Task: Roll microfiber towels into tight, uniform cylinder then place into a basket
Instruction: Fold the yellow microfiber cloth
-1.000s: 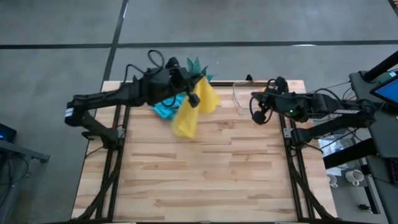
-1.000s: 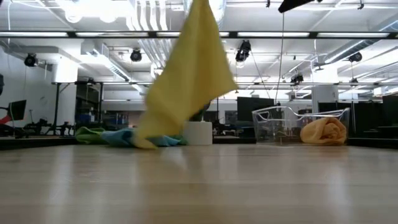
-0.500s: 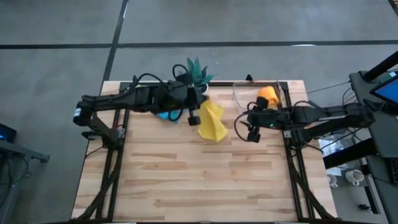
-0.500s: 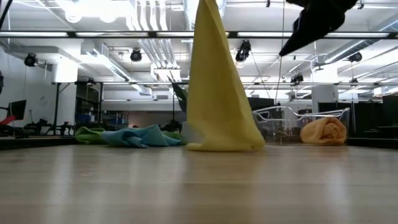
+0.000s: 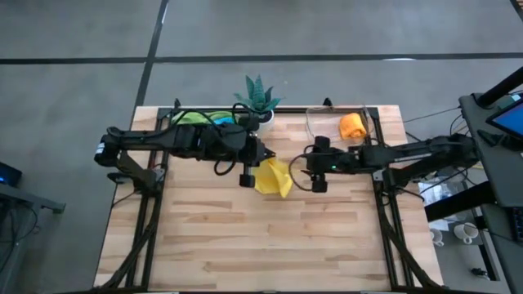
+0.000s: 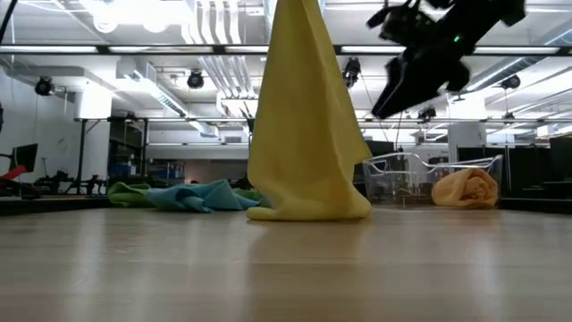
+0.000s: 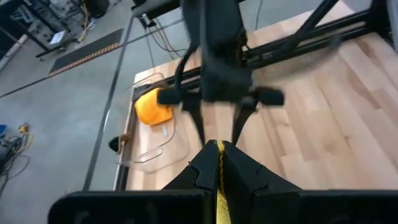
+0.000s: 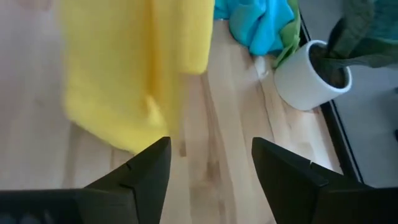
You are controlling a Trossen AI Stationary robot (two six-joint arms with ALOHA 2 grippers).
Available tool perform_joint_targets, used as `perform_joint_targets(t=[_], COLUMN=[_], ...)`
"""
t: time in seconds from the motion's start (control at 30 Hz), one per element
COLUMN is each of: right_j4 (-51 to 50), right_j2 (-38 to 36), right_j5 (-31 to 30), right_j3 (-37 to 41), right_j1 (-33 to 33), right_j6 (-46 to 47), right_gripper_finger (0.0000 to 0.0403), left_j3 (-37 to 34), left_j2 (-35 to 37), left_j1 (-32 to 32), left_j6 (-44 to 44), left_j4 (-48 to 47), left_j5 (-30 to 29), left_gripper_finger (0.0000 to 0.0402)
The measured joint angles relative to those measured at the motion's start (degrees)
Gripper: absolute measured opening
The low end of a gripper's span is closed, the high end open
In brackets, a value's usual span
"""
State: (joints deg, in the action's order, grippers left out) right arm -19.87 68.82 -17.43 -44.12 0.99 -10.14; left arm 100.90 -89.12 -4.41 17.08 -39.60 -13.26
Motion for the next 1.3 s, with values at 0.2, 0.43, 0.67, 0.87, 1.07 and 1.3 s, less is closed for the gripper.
perform_joint_targets(t=[0.2, 0.43, 0.67, 0.87, 1.07, 1.3], right_j4=[4.76, 3.31, -0.44, 3.09, 4.30, 6.23], right_j2=[7.43, 8.72, 4.39, 7.73, 11.52, 14.10], right_j5=[4.52, 8.68, 13.58, 13.51, 16.25, 16.57], right_j3=[0.00, 0.00, 0.14, 0.44, 0.44, 0.46], right_j1=[-1.92, -2.14, -2.04, -1.76, -1.76, -1.76], right_j6=[-1.87, 0.43, 8.82, 9.94, 10.58, 10.76], right_gripper_finger=[0.0220, 0.0219, 0.0219, 0.0219, 0.0219, 0.0219], left_j3=[0.00, -0.04, -0.07, -0.17, -0.22, -0.24], left_j2=[0.00, 0.00, 0.00, 0.00, -0.02, -0.02], left_j1=[-0.47, -0.49, -0.47, -0.49, -0.49, -0.47], left_j6=[-0.14, -0.21, -0.24, -0.36, -0.37, -0.37], left_j4=[-0.01, 0.00, 0.03, 0.07, 0.05, 0.07], left_j5=[0.20, -0.26, -0.50, -0.50, -0.61, -0.66], left_gripper_finger=[0.0000, 0.0000, 0.0000, 0.0000, 0.0000, 0.0000])
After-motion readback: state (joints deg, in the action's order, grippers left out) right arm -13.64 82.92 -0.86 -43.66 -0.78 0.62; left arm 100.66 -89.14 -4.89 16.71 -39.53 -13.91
